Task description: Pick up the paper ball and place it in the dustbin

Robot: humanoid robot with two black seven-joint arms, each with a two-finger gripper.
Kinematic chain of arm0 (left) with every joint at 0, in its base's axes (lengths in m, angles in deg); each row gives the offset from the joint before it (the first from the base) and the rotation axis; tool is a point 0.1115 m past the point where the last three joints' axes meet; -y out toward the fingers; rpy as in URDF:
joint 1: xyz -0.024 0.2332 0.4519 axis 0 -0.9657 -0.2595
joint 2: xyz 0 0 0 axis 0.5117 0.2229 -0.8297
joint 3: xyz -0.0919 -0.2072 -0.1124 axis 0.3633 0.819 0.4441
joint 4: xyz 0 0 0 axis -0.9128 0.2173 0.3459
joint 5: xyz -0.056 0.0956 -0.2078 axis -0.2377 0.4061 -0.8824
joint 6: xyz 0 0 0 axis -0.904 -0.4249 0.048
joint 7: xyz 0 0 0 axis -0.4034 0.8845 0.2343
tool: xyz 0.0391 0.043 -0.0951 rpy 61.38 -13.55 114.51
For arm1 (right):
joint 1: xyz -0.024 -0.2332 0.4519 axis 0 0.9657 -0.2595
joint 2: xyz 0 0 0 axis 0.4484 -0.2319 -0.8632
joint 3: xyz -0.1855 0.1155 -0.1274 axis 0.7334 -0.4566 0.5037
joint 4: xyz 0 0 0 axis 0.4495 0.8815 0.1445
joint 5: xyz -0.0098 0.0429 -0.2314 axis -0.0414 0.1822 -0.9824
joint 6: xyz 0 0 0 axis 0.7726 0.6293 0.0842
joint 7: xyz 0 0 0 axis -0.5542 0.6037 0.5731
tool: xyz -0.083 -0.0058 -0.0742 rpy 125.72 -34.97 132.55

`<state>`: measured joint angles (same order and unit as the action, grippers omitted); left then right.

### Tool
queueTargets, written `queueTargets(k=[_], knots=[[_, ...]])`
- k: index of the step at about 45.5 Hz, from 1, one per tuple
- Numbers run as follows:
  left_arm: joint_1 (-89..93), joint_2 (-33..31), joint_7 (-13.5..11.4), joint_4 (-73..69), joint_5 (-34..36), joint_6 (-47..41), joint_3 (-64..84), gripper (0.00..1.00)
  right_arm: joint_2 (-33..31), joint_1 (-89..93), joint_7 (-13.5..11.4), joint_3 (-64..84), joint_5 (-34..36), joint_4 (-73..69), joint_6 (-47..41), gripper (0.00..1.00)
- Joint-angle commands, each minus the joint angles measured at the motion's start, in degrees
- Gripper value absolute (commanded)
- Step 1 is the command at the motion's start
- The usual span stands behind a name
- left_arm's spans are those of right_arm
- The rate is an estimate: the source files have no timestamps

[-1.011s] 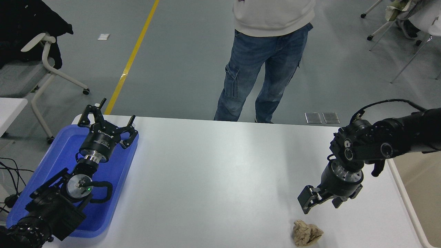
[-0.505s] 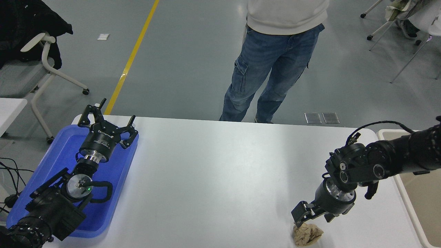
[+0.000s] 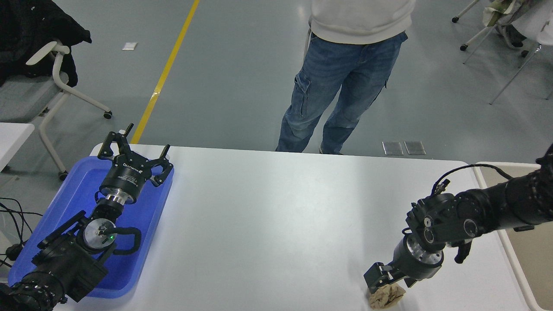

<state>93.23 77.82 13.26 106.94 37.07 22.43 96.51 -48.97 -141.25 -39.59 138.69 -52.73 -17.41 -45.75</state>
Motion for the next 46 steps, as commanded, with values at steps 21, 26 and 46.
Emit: queueTargets(k=[21,26,46], knots=[[0.0,0.0,0.0,0.0,0.0,0.0,0.0,1.0,0.0,3.5,0.0,-0.3,0.0,1.2,1.9,0.88],[0.0,0.0,0.0,0.0,0.0,0.0,0.0,1.0,0.0,3.5,0.0,-0.4,0.6,1.2,1.9,0.66],[0.0,0.0,0.0,0.0,0.0,0.0,0.0,1.0,-2.0,1.7,0.0,0.8,6.8,0.9,0.9,0.0]])
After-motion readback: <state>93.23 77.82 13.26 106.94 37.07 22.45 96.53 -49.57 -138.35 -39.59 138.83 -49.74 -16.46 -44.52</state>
